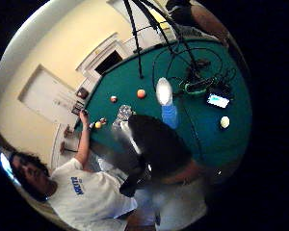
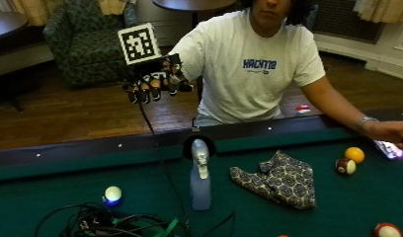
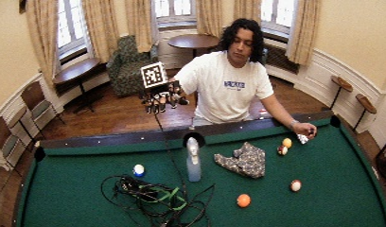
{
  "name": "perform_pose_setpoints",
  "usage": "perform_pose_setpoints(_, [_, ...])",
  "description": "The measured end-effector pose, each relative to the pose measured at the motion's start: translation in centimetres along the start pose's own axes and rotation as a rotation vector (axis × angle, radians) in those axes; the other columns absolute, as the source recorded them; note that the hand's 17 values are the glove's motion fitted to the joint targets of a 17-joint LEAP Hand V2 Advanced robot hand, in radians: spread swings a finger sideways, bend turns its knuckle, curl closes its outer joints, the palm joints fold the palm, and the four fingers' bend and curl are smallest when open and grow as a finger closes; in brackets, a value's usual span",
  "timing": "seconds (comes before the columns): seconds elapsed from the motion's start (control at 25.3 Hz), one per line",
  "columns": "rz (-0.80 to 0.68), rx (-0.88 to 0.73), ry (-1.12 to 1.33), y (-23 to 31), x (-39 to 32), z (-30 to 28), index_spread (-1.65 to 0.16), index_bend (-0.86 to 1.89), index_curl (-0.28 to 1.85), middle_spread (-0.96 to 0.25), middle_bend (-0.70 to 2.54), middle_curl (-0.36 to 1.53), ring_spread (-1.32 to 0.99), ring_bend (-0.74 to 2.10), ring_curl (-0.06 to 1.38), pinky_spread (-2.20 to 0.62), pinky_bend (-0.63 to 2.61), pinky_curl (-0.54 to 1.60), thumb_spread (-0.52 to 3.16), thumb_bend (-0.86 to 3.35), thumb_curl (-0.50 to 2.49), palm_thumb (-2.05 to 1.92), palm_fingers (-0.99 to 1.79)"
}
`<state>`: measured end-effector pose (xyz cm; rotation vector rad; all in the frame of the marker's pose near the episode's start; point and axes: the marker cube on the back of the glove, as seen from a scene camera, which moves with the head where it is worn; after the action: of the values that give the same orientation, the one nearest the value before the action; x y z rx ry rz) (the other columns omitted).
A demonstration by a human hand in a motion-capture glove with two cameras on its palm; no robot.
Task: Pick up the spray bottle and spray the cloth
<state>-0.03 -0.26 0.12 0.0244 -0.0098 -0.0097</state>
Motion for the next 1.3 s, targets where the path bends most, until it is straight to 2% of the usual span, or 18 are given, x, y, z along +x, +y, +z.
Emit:
perform_pose_setpoints(0.2, [-0.029, 0.031, -0.008, 0.0, 0.2, 0.2, -0.32, 0.2, 0.14, -0.06, 0.2, 0.1, -0.03, 0.36, 0.15, 0.16, 0.4, 0.16, 0.68, 0.15, 0.08, 0.28, 0.57])
perform_pose_setpoints(0.47, [-0.012, 0.004, -0.009, 0.5, 0.7, 0.7, -0.39, 0.17, 0.2, -0.08, 0.19, 0.16, -0.04, 0.35, 0.2, 0.2, 0.4, 0.22, 0.93, 0.13, 0.12, 0.29, 0.55])
perform_pose_setpoints(0.75, [-0.03, -0.012, -0.018, 1.6, 1.9, 2.3, -0.42, 0.16, 0.23, -0.08, 0.18, 0.2, -0.05, 0.35, 0.22, 0.21, 0.39, 0.24, 1.05, 0.09, 0.15, 0.3, 0.54])
perform_pose_setpoints(1.3, [0.073, -0.143, -0.144, 6.3, 5.2, 9.7, -0.43, 0.15, 0.26, -0.09, 0.18, 0.24, -0.05, 0.35, 0.26, 0.22, 0.38, 0.29, 1.14, 0.02, 0.2, 0.32, 0.52])
